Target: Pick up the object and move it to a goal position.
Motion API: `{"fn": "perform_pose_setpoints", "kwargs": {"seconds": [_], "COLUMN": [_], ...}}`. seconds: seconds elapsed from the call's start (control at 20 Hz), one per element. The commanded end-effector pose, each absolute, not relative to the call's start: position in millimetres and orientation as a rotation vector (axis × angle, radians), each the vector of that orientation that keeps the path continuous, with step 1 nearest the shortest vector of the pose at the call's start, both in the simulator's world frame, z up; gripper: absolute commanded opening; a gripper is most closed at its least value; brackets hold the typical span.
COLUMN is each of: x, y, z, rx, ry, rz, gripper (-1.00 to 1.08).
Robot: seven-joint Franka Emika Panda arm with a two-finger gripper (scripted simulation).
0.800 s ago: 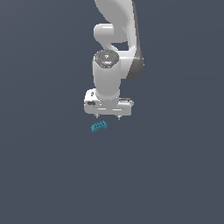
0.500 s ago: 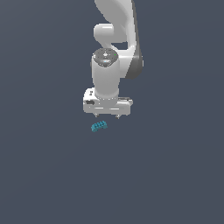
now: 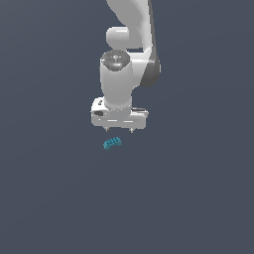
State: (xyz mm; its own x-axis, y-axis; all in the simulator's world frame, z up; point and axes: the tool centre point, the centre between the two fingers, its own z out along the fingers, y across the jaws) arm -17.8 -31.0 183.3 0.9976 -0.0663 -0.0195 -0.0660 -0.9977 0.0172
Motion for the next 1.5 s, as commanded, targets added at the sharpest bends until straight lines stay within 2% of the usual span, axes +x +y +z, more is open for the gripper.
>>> {"fn": "perform_pose_setpoints", "kwargs": {"seconds": [0.0,0.55,1.45], "x": [-18.2,-22.3,-39.1], "y": [-31.4,-36.6,-57.8], "z": [181.6,160.8,104.2], "rx": [3.123,3.108,2.879], "ry": [-0.126,-0.424,-1.276], "rz": [-0.032,-0.029,-0.02], "gripper": [1.0,1.0,1.0]}}
